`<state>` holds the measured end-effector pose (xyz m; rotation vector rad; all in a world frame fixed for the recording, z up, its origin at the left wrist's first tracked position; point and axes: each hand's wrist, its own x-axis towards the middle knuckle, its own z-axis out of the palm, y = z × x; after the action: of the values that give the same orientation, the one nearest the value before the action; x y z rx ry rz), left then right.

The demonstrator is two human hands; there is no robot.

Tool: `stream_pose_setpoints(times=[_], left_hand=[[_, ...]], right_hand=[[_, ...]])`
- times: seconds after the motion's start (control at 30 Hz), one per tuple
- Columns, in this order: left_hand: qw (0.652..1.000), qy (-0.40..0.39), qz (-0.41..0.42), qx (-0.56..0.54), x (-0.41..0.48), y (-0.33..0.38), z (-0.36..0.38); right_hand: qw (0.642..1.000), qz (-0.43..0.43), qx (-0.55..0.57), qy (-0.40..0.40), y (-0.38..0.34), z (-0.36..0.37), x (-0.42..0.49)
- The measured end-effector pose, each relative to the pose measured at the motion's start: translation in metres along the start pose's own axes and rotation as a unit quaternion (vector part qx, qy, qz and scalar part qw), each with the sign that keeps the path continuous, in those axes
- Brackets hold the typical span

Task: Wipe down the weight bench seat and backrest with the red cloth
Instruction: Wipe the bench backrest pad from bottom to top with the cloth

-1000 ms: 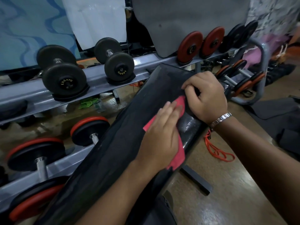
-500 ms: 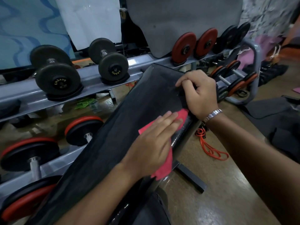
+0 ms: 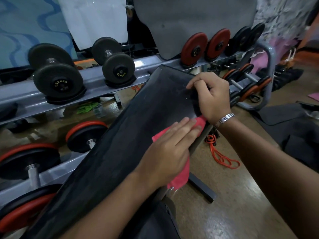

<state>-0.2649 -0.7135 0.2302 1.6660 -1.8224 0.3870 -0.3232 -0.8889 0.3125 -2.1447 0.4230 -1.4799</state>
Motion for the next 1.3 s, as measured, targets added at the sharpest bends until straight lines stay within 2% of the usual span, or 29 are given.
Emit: stream_pose_setpoints(times=[0.07,0.13,0.23,0.33,0.4,0.47,0.5,0.6,0.63,0.7,0.73,0.77,0.8,0.9,0.97,1.1,1.17,1.23,1.3], left_hand=[[1.0,0.009,-0.013,0.003,0.002,-0.001,0.002],[0.995,0.038,-0.092,0.004,0.01,0.009,0.008],[0.969,0.083,-0.229,-0.034,0.028,0.035,0.016],[0.944,0.119,-0.289,-0.106,0.039,0.049,0.02],[0.918,0.113,-0.315,-0.211,0.044,0.048,0.013],[0.87,0.097,-0.341,-0.342,0.048,0.043,0.001],[0.83,0.098,-0.355,-0.419,0.05,0.043,-0.007],[0.657,0.136,-0.363,-0.646,0.048,0.041,-0.032],[0.622,0.138,-0.358,-0.683,0.046,0.037,-0.039],[0.582,0.146,-0.351,-0.719,0.041,0.025,-0.05],[0.573,0.159,-0.353,-0.722,0.039,0.018,-0.054],[0.578,0.176,-0.359,-0.711,0.039,0.011,-0.058],[0.605,0.198,-0.367,-0.678,0.038,0.003,-0.06],[0.741,0.266,-0.389,-0.479,0.034,-0.02,-0.064],[0.806,0.292,-0.372,-0.355,0.029,-0.039,-0.064],[0.905,0.245,-0.315,-0.151,0.018,-0.07,-0.056],[0.931,0.217,-0.286,-0.071,0.016,-0.078,-0.05],[0.942,0.206,-0.261,-0.042,0.013,-0.081,-0.041],[0.948,0.203,-0.243,-0.028,0.01,-0.08,-0.032]], right_hand=[[1.0,0.007,0.004,-0.004,0.0,-0.001,0.0],[1.0,0.018,0.007,-0.012,0.001,-0.002,0.001],[0.998,0.045,0.047,-0.018,-0.007,-0.005,0.004],[0.999,-0.014,0.033,0.023,-0.025,-0.018,-0.014],[0.998,-0.064,0.004,0.021,-0.036,-0.028,-0.043],[0.998,-0.059,-0.012,-0.016,-0.04,-0.029,-0.078],[0.998,-0.04,-0.029,-0.038,-0.04,-0.027,-0.093],[0.986,-0.02,-0.141,-0.083,-0.042,-0.012,-0.122],[0.978,-0.025,-0.185,-0.091,-0.044,-0.007,-0.124],[0.958,-0.029,-0.269,-0.099,-0.047,-0.001,-0.118],[0.945,-0.033,-0.309,-0.101,-0.047,0.001,-0.114],[0.934,-0.042,-0.34,-0.103,-0.046,0.001,-0.11],[0.926,-0.057,-0.36,-0.101,-0.044,0.001,-0.107],[0.923,-0.097,-0.363,-0.081,-0.037,-0.011,-0.094],[0.939,-0.089,-0.328,-0.058,-0.027,-0.02,-0.078],[0.941,-0.082,-0.322,-0.057,-0.019,-0.023,-0.058],[0.935,-0.109,-0.326,-0.086,-0.019,-0.024,-0.06],[0.917,-0.138,-0.357,-0.109,-0.016,-0.035,-0.059],[0.906,-0.111,-0.398,-0.091,-0.006,-0.047,-0.042]])
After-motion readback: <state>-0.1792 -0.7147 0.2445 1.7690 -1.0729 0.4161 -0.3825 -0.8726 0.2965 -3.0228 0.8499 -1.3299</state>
